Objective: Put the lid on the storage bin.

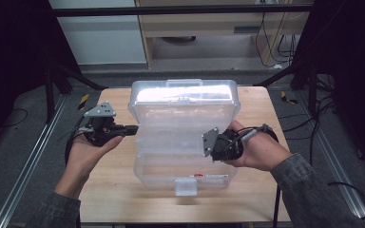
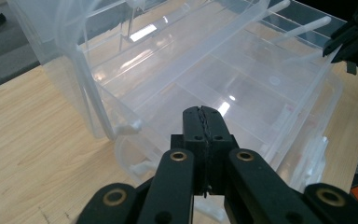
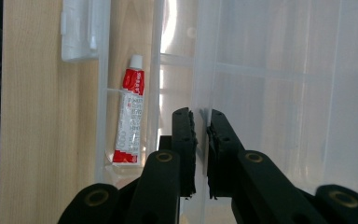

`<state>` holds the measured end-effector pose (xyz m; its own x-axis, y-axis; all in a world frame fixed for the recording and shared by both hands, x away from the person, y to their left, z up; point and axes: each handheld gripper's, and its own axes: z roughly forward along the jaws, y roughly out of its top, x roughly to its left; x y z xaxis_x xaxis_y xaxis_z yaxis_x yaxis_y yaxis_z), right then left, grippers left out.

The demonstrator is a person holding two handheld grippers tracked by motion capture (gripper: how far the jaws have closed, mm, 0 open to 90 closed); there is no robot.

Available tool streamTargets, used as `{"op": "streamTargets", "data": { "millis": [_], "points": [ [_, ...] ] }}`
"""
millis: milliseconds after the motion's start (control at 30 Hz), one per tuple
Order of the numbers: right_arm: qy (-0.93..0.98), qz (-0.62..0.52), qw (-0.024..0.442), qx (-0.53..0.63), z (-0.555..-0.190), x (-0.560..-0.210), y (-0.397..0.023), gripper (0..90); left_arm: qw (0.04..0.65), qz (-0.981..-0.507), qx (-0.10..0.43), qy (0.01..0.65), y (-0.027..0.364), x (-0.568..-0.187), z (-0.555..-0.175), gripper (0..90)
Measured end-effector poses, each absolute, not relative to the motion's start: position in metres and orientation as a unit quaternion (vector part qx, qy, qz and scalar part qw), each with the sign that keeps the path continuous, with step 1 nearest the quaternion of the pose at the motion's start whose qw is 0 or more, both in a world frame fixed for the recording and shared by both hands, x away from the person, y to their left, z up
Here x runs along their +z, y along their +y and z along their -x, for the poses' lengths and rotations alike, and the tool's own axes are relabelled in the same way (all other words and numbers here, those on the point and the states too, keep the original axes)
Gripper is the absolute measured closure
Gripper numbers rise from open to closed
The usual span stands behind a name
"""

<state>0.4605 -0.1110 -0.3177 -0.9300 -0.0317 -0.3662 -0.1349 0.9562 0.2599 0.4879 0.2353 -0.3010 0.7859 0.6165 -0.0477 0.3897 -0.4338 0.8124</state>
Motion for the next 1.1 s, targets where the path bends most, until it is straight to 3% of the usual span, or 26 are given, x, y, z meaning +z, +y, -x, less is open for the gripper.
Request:
{"op": "streamTargets", "data": {
  "millis": [667,800,1100],
  "points": [
    [0.971,0.042,0.180,0.149,-0.451,-0.327,-0.113,81.3,0.439,-0.831,0.128,0.317,0.233,-0.299,-0.499,90.0],
    [0.970,0.036,0.182,0.155,-0.450,-0.327,-0.115,78.2,0.438,-0.833,0.125,0.315,0.234,-0.301,-0.496,90.0],
    [0.955,-0.027,0.204,0.213,-0.441,-0.325,-0.129,57.3,0.437,-0.833,0.124,0.315,0.238,-0.307,-0.489,90.0]
  ]
}}
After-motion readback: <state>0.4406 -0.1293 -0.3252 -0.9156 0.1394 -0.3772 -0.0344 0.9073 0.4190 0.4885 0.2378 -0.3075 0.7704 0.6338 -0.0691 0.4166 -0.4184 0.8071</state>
